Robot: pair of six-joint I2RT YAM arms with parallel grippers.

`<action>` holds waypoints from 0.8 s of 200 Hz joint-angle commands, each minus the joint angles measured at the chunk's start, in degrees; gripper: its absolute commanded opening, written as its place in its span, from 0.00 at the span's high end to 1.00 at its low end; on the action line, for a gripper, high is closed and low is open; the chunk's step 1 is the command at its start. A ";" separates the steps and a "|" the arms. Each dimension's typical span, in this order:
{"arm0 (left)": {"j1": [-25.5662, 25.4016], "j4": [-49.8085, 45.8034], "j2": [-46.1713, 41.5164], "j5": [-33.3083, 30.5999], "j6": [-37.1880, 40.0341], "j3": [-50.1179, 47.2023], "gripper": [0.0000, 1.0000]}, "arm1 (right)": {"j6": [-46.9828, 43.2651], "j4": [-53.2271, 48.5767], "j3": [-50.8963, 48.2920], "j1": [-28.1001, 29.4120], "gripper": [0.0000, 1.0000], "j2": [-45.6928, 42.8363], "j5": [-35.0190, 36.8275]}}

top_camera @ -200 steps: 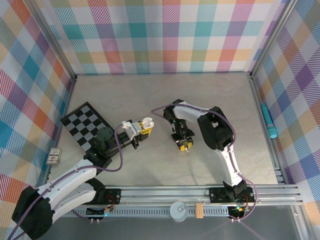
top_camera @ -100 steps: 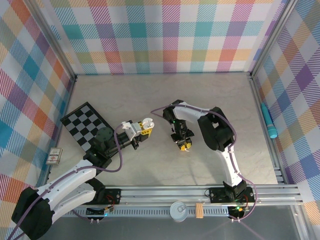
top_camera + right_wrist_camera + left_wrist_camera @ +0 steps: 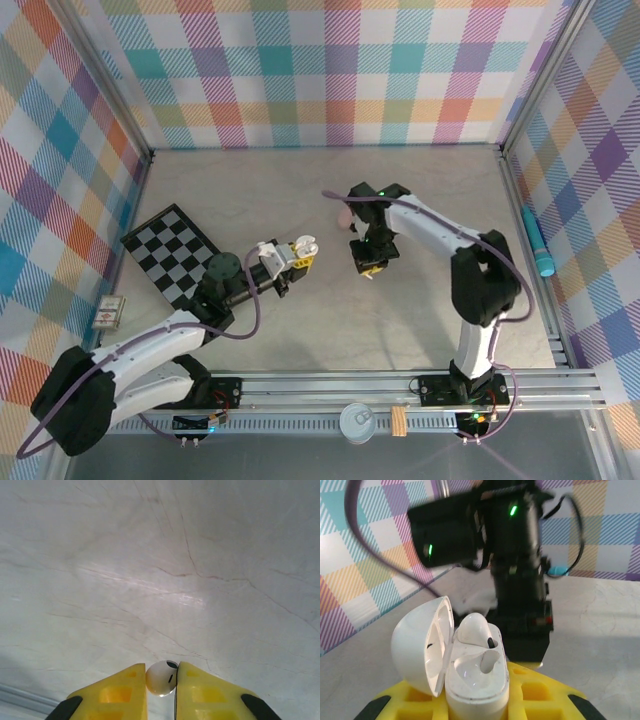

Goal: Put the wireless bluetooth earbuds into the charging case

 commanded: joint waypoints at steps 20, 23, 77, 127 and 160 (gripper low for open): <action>-1.47 13.17 8.36 -6.98 -1.09 -0.43 1.00 | 0.92 6.65 -0.57 -2.18 0.83 -5.83 -9.20; -1.49 13.80 9.07 -7.35 -1.07 -0.29 1.00 | 0.96 7.02 -0.53 -2.26 0.83 -6.14 -9.74; -3.24 22.12 21.99 -11.16 -1.50 3.10 1.00 | 4.17 16.15 -1.42 -3.65 0.82 -12.37 -15.56; -3.90 27.04 29.04 -11.51 -2.70 6.34 1.00 | 6.81 21.79 -3.10 -4.65 0.82 -15.40 -23.84; -4.95 26.76 31.38 -11.17 -3.53 8.75 1.00 | 9.71 27.64 -5.45 -4.82 0.82 -15.74 -28.02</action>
